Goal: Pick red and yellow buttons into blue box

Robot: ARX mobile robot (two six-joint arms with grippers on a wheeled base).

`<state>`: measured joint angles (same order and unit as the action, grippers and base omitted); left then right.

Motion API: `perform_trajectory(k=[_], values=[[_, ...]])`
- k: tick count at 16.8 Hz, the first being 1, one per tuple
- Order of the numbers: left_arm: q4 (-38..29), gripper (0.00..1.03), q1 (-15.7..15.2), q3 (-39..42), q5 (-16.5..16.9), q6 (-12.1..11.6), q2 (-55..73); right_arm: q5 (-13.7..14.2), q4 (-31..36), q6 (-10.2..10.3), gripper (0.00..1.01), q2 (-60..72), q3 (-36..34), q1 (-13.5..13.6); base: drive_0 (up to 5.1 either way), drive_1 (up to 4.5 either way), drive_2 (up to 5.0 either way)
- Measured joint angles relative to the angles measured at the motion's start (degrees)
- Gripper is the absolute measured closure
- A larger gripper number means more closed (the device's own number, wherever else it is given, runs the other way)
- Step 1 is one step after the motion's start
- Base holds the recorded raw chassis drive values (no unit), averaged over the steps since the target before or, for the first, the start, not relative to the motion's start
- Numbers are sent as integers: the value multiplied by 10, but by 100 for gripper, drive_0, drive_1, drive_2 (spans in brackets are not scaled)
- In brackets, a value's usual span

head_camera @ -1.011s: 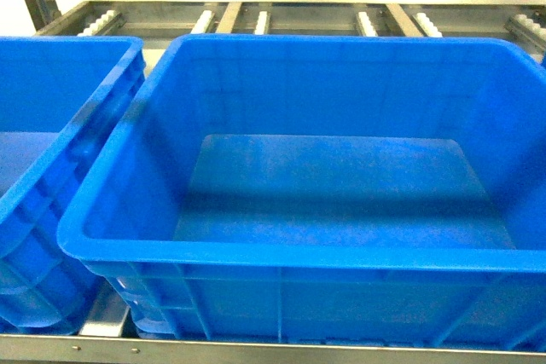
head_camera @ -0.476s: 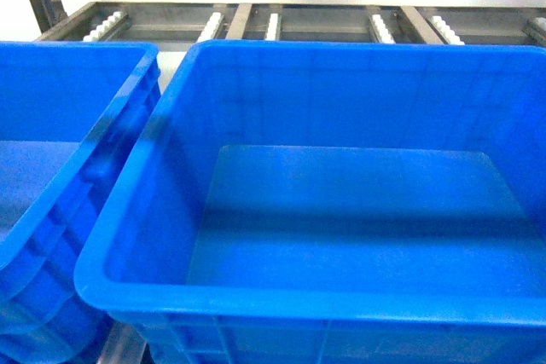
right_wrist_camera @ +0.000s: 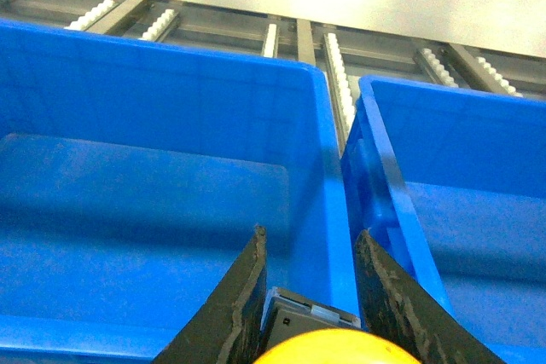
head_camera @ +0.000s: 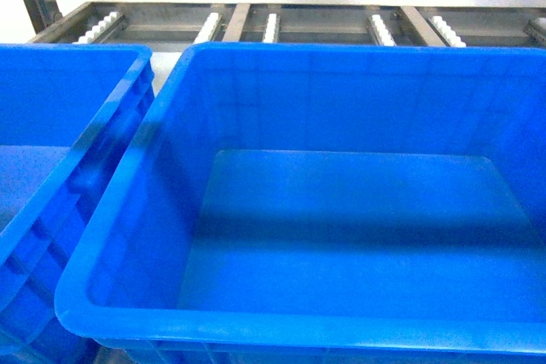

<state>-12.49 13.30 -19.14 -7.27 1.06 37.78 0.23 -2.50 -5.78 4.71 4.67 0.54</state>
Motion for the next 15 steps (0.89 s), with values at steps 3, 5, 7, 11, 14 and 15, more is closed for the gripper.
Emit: perform_trajectory(k=[3, 5, 7, 11, 14, 15], values=[[0, 78, 0, 0, 0, 0, 0, 7, -5, 1, 72, 12, 12, 22, 0, 0, 0], [0, 78, 0, 0, 0, 0, 0, 18, -1, 1, 72, 17, 16, 35, 0, 0, 0], [0, 78, 0, 0, 0, 0, 0, 33, 10, 2, 72, 26, 22, 56, 0, 0, 0], [0, 78, 0, 0, 0, 0, 0, 69, 126, -2, 72, 160, 49, 131, 0, 0, 0], [0, 78, 0, 0, 0, 0, 0, 27, 329, -18, 72, 752, 257, 185, 0, 0, 0], [0, 78, 0, 0, 0, 0, 0, 9, 285, -19, 72, 821, 297, 186, 0, 0, 0]])
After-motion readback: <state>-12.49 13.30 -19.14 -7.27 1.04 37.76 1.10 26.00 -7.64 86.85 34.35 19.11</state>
